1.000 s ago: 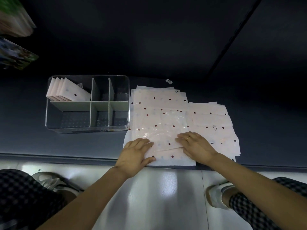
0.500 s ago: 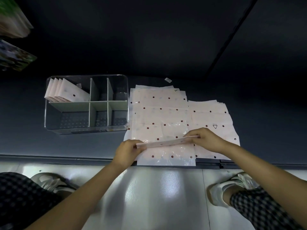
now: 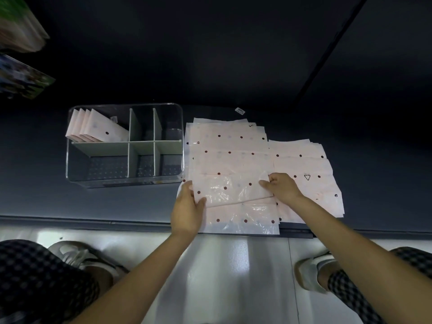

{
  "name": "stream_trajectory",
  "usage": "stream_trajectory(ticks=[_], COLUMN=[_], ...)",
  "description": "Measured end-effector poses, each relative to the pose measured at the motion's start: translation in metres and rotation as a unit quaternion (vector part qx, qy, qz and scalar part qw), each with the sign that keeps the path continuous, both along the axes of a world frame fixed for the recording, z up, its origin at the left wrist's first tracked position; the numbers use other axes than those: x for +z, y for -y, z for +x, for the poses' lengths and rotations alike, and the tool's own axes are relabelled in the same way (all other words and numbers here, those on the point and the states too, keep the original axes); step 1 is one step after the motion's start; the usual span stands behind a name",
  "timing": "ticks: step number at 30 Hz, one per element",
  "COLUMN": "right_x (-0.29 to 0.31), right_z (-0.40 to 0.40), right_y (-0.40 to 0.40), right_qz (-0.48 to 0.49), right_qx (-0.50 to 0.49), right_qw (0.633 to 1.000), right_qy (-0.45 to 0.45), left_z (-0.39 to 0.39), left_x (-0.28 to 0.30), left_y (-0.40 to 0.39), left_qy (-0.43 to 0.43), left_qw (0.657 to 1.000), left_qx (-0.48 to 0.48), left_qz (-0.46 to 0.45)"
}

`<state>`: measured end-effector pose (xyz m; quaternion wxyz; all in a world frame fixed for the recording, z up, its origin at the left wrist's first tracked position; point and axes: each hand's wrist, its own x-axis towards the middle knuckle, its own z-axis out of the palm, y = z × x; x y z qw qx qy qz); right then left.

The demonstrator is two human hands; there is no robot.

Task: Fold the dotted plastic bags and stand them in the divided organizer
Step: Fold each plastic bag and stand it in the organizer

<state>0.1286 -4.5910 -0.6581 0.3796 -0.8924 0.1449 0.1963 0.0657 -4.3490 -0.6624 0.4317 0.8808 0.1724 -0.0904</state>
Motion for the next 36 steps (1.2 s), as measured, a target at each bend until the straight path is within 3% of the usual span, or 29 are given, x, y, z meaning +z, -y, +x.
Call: stream_trajectory(ticks=[3,6,9,14,15,17,19,20,22,24,30,36], right_x=[0.000,-0.001,-0.002,-0.001,0.001,0.000,-0.002,-0.004,-0.012,-0.024,-0.042,-0.032], right_z=[0.000,0.000,-0.001,-0.001,-0.003,-0.012,-0.023,-0.026,-0.031,-0.034,-0.031,-0.033], right_y=[-0.002,-0.004,-0.004,-0.006,-0.009,-0.019,-0.038,-0.049,-0.072,-0.088,-0.059,-0.016], right_qz=[-0.016,-0.027,-0.038,-0.045,-0.060,-0.136,-0.156,-0.137,-0.131,-0.148,-0.254,-0.267], right_qx=[-0.011,-0.011,-0.011,-0.027,-0.035,-0.051,0.010,0.071,0.240,0.343,0.337,0.304], right_qw=[1.000,1.000,0.999,0.999,0.998,0.980,0.945,0.937,0.919,0.900,0.893,0.909], right_qy=[-0.007,-0.008,-0.002,-0.008,0.009,0.136,0.287,0.313,0.283,0.224,0.156,0.100], left_z=[-0.013,-0.014,-0.001,0.010,0.009,0.007,0.006,0.006,0.005,0.005,0.004,0.006], left_x=[0.005,0.001,-0.013,-0.038,-0.040,-0.043,-0.043,-0.044,-0.044,-0.044,-0.043,-0.040], left_y=[0.013,0.024,0.031,0.014,0.010,0.007,0.008,0.009,0.008,0.008,0.007,0.005], left_qy=[0.146,0.233,0.133,0.060,0.062,0.069,0.074,0.074,0.073,0.072,0.092,0.082], left_qw=[0.982,0.937,0.895,0.849,0.846,0.847,0.847,0.847,0.847,0.847,0.850,0.846], left_qx=[-0.025,-0.204,-0.347,-0.394,-0.397,-0.396,-0.393,-0.393,-0.395,-0.399,-0.394,-0.404], left_qz=[0.119,0.162,0.246,0.347,0.350,0.349,0.349,0.350,0.349,0.345,0.337,0.337])
